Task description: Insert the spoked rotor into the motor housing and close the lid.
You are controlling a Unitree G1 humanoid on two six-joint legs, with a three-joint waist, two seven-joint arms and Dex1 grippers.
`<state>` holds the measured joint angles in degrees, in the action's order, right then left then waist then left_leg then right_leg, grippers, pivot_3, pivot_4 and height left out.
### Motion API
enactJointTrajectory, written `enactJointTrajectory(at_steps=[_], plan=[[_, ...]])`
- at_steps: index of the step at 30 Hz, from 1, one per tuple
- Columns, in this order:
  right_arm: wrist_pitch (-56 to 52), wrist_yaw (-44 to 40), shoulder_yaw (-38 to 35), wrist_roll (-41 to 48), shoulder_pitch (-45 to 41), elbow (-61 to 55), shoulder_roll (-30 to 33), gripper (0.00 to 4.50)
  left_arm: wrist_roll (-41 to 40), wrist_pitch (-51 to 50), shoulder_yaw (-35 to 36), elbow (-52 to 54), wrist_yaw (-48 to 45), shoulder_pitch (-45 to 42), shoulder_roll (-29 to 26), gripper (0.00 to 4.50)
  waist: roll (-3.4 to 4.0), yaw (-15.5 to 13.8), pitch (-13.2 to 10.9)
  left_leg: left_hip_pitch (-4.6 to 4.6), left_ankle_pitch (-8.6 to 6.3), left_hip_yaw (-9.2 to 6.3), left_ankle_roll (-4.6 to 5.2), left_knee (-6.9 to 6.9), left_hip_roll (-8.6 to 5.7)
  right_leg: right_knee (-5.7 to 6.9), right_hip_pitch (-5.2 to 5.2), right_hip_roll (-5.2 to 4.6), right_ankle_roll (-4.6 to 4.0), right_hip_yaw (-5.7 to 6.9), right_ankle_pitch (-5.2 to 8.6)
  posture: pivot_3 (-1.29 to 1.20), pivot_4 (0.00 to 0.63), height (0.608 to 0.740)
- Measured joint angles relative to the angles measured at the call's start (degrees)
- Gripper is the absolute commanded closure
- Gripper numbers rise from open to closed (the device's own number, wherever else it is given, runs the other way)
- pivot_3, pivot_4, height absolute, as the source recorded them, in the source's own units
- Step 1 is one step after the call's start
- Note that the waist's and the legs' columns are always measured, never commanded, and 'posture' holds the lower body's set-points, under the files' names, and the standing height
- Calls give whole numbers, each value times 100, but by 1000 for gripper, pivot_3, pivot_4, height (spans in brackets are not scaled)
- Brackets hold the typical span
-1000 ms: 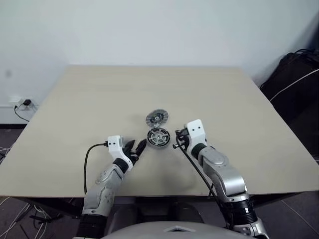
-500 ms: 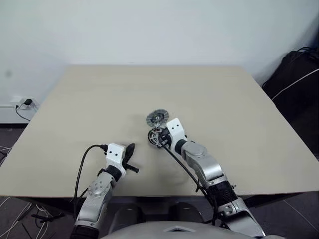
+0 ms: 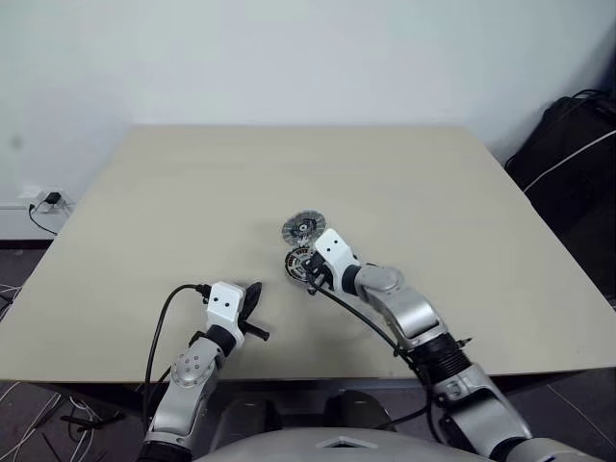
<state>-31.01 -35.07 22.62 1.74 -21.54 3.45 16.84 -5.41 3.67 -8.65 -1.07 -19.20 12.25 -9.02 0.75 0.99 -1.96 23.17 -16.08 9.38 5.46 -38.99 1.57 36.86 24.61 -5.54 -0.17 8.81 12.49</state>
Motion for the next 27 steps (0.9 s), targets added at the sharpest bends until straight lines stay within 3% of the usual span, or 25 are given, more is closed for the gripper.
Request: enactJointTrajectory(at_steps=[6,9,27], plan=[[-4,-1161,778,-341,-487,-535,953,1676,2,43,-68,0,-64,-18,76,4500,-1,-31,-1,0,-6,-3,11,-4,1,0,-2,-2,-2,10,1,0,0,740],[84,-1564,1098,-567,-668,-527,1169,1676,3,49,-89,0,-85,-23,104,4500,-4,-36,-3,1,-8,-4,14,-8,1,0,-3,-4,-1,12,1,0,0,740],[759,-2032,1523,-1443,-1133,317,1067,1676,11,55,-95,-1,-85,-57,218,4500,-11,-38,-7,2,-1,-1,2,-19,0,0,-6,-8,6,13,-4,0,0,740]])
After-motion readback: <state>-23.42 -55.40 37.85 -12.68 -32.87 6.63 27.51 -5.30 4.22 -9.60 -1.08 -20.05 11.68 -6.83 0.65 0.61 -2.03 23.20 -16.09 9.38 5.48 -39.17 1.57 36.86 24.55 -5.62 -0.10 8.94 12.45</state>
